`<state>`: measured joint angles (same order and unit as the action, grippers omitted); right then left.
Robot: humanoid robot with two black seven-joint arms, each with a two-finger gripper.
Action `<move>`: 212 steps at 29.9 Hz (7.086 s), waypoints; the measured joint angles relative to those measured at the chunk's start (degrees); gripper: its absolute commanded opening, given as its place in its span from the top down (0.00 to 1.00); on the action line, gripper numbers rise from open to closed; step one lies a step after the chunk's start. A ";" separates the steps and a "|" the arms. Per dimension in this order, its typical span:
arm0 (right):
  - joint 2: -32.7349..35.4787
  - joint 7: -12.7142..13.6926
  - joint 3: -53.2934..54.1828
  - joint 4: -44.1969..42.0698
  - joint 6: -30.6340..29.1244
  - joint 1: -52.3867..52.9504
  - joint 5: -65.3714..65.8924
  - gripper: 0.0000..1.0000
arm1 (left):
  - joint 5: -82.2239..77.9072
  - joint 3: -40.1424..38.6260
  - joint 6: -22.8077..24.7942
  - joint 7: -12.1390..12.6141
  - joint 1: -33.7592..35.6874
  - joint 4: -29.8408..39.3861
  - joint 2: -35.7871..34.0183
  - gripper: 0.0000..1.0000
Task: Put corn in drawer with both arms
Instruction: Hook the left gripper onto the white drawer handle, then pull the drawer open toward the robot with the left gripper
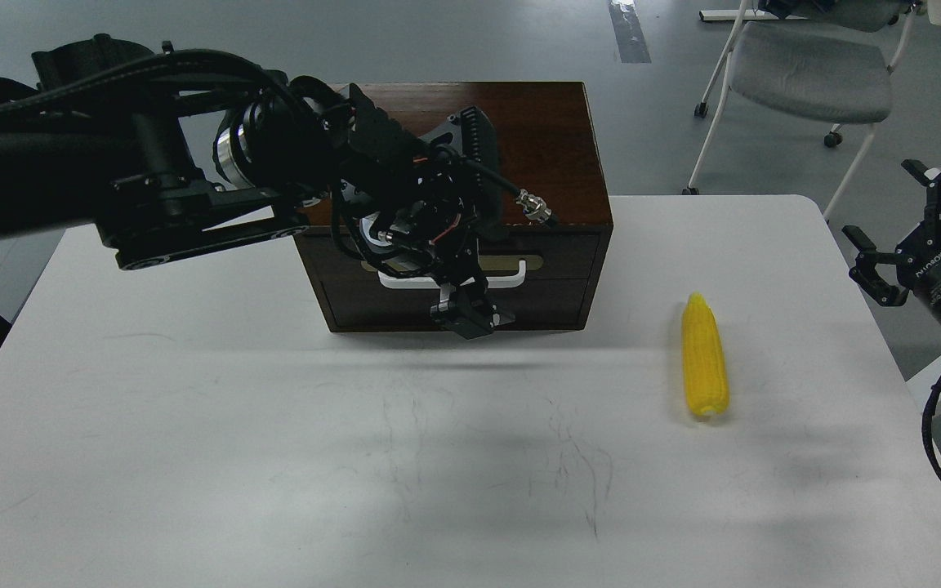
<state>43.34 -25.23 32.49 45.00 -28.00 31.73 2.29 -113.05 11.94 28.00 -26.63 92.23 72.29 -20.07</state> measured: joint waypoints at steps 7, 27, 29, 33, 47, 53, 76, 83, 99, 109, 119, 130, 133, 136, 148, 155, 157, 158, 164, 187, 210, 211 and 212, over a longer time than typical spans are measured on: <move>0.08 0.00 0.02 -0.05 0.00 0.00 0.00 0.00 | -0.06 0.89 0.00 0.04 -0.32 -0.94 0.71 0.02; 0.98 -0.40 0.12 -0.09 0.00 -0.41 0.00 0.00 | -0.24 2.78 0.00 0.09 -0.59 -1.03 0.79 0.02; 1.00 -0.43 0.12 -0.06 0.00 -0.48 0.00 0.00 | -0.23 2.83 0.00 0.06 -0.61 -1.05 0.76 0.02; 1.04 -0.51 0.11 -0.01 0.00 -0.52 0.00 0.00 | -0.23 3.12 0.00 0.06 -0.85 -1.30 0.74 0.02; 1.05 -0.52 0.11 -0.06 0.00 -0.62 0.00 0.00 | -0.41 5.67 0.00 0.17 -1.01 -1.81 0.45 0.02; 1.15 -0.77 0.11 -0.08 0.00 -0.62 0.00 0.00 | -0.44 5.94 0.00 0.18 -1.08 -1.84 0.54 0.02; 1.15 -0.88 0.19 -0.09 0.00 -0.80 0.00 0.00 | -0.51 6.79 0.00 0.19 -1.86 -3.12 1.10 0.02; 1.15 -0.96 0.19 -0.09 0.00 -0.87 0.00 0.00 | -0.51 8.12 0.00 0.19 -1.86 -3.14 1.14 0.02; 1.29 -1.30 0.21 -0.08 0.00 -1.33 -0.04 0.00 | -0.51 8.42 0.00 0.17 -2.54 -3.24 1.16 0.02; 1.66 -1.67 0.21 -0.02 0.00 -1.41 -0.01 0.00 | -0.41 8.54 0.00 0.07 -2.86 -3.48 1.34 0.02; 1.67 -1.98 0.29 -0.09 0.00 -1.50 -0.09 0.00 | -0.17 8.63 0.00 -1.19 -3.52 -3.48 1.49 0.02; 1.69 -2.50 0.30 -0.44 0.00 -1.75 -0.09 0.00 | 0.36 8.59 0.01 -1.38 -3.03 -2.25 1.63 0.02; 1.69 -2.53 0.33 -0.44 0.00 -1.76 -0.09 0.00 | 1.03 8.31 0.01 -1.38 -2.87 -0.90 1.50 0.02; 1.69 -2.54 0.39 -0.44 0.00 -1.76 -0.09 0.00 | 2.02 8.23 0.01 -1.37 -2.56 1.03 1.30 0.02; 1.67 -2.54 0.31 -0.52 0.00 -1.85 -0.09 0.00 | 2.34 8.39 0.01 -1.35 -2.53 5.73 -0.22 0.02; 1.67 -2.54 0.29 -0.53 0.00 -1.85 -0.09 0.00 | 2.82 8.33 0.01 -1.34 -2.54 8.84 -1.70 0.02; 1.67 -2.54 0.29 -0.53 0.00 -1.85 -0.09 0.00 | 2.91 8.23 0.01 -1.34 -2.55 9.98 -2.25 0.02; 1.66 -2.54 0.29 -0.53 0.00 -1.85 -0.09 0.00 | 2.92 8.18 0.01 -1.34 -2.57 10.43 -2.43 0.02; 1.66 -2.54 0.29 -0.53 0.00 -1.85 -0.09 0.00 | 2.92 7.86 0.01 -1.33 -2.62 12.64 -2.70 0.02; 1.58 -2.54 0.20 -0.52 0.00 -1.85 -0.09 0.00 | 3.30 7.91 -0.02 -1.33 -2.69 15.83 -4.88 0.02; 1.58 -2.55 0.20 -0.44 0.00 -2.45 -0.09 0.00 | -0.30 7.96 0.00 -1.38 -0.77 15.71 -5.48 0.02; 1.58 -2.55 0.21 -0.44 0.00 -2.46 -0.09 0.00 | -0.31 7.96 0.00 -1.38 -0.77 15.70 -5.50 0.02; 1.58 -2.55 0.23 -0.44 0.00 -2.46 -0.09 0.00 | -0.31 7.96 0.01 -1.38 -0.78 15.70 -5.50 0.02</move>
<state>44.91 -27.78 32.72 44.56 -28.00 29.27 2.20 -113.36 19.90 28.00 -28.01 91.45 87.99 -25.57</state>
